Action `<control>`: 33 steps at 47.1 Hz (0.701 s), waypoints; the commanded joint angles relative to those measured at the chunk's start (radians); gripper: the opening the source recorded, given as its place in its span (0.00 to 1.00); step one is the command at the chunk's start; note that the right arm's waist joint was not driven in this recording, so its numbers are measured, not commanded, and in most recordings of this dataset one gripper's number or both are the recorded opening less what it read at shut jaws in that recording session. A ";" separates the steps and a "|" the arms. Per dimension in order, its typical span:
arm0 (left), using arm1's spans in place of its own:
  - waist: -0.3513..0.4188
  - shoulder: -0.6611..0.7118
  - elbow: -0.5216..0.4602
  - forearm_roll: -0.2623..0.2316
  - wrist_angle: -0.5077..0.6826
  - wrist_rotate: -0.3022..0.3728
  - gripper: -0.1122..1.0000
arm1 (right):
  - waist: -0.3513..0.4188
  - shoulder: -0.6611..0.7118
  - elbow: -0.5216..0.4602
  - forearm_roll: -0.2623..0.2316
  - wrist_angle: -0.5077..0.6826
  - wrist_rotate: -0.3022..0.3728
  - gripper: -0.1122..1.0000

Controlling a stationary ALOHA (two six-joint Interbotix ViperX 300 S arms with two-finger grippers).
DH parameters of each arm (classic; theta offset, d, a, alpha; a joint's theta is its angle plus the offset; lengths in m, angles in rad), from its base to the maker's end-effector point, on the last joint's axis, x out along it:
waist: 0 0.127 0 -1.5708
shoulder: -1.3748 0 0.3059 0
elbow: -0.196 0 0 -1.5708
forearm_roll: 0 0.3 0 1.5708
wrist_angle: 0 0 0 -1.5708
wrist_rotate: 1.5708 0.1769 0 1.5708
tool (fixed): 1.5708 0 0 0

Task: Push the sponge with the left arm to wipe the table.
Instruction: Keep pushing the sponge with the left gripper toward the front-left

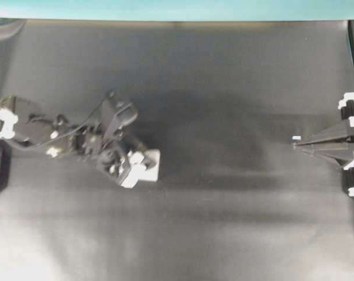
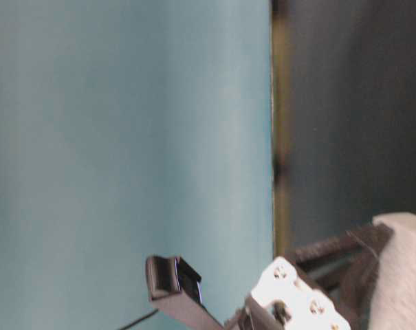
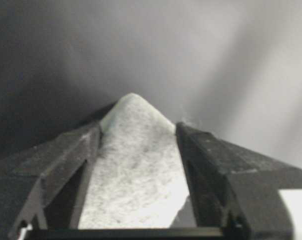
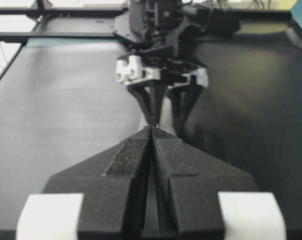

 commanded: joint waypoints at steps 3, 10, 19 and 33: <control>-0.066 -0.034 0.012 0.003 -0.003 -0.031 0.64 | 0.000 0.003 -0.005 0.002 -0.009 -0.002 0.10; -0.133 -0.052 0.038 0.003 0.000 -0.071 0.64 | 0.000 0.003 -0.002 0.003 -0.009 -0.002 0.10; -0.221 -0.061 0.061 0.003 0.005 -0.121 0.64 | 0.000 0.002 0.000 0.003 -0.009 -0.002 0.10; -0.380 -0.074 0.092 0.003 0.005 -0.187 0.64 | 0.000 0.003 0.000 0.003 -0.011 0.002 0.10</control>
